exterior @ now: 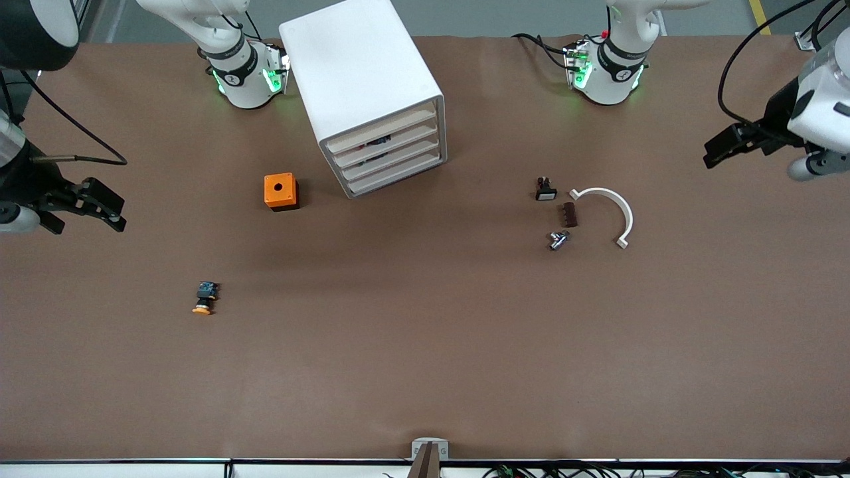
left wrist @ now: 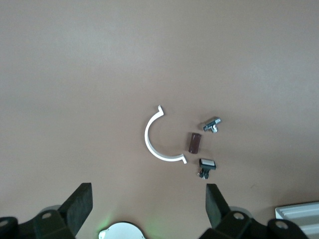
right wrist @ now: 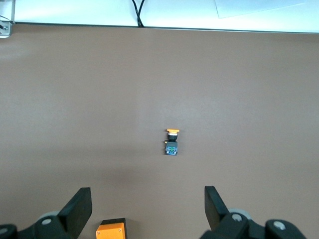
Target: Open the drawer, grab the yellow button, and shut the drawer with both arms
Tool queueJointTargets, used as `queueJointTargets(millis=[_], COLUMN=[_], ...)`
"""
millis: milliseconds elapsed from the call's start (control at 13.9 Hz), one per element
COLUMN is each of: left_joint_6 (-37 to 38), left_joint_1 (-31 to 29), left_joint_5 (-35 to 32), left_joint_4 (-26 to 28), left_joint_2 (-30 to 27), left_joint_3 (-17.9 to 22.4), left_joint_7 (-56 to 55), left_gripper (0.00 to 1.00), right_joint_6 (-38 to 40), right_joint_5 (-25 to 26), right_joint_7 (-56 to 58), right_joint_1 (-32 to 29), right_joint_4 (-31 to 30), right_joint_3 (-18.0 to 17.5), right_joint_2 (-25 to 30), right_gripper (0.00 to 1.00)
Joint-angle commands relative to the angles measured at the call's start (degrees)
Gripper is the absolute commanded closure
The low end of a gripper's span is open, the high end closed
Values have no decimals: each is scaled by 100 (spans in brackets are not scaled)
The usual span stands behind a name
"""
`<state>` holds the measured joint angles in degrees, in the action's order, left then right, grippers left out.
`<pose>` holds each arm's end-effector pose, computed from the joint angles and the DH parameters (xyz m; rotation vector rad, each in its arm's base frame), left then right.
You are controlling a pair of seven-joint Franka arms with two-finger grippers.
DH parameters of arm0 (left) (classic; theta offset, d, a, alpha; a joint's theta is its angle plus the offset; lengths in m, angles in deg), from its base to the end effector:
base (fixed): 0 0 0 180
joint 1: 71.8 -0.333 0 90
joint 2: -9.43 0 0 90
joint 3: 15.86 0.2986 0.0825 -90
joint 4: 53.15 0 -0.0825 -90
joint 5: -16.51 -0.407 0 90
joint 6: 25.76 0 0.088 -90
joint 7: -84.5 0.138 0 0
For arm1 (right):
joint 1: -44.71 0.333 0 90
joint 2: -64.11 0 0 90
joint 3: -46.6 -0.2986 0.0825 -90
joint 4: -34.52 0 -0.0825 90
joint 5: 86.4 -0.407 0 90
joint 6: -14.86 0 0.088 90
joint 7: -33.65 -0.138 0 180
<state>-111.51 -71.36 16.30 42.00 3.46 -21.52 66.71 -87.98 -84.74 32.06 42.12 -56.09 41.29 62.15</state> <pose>0.5333 -0.0588 0.5836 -3.0979 -0.3187 0.0875 0.6136 0.0250 0.5728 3.1099 0.0362 0.2810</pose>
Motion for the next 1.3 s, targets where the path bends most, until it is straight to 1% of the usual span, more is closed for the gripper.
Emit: queueJointTargets(millis=[0, 144, 289, 433, 649, 794, 1010, 1227], left_joint_6=[-258, -284, -275, -258, -231, -231, -231, -231], left_joint_1=[175, 227, 254, 210, 219, 237, 219, 210], left_joint_5=[91, 170, 170, 127, 4, -189, -208, -208], left_joint_4=[539, 671, 523, 365, 241, 241, 232, 188], left_joint_2=[-476, -651, -599, -415, -230, -221, -230, -239], left_joint_3=[126, 100, 126, 126, 126, 117, 126, 135], left_joint_7=[91, 91, 291, 626, 776, 1021, 1137, 1137], left_gripper=[0, 0, 0, 0, 0, 0, 0, 0], right_joint_6=[-87, -114, -114, -122, -123, -9, 474, 992], right_joint_5=[10, 10, 10, 10, 10, 10, 19, 19], right_joint_7=[-192, -193, -201, -210, -210, -219, -245, -306], right_joint_1=[-5, -22, -5, -14, -14, -31, -40, -31], right_joint_4=[-544, -826, -1090, -1117, -1038, -793, -205, 227], right_joint_3=[4, 13, 92, 92, 92, 101, 101, 110], right_joint_2=[502, 757, 933, 952, 908, 882, 733, 583], right_gripper=[0, 0, 0, 0, 0, 0, 0, 0])
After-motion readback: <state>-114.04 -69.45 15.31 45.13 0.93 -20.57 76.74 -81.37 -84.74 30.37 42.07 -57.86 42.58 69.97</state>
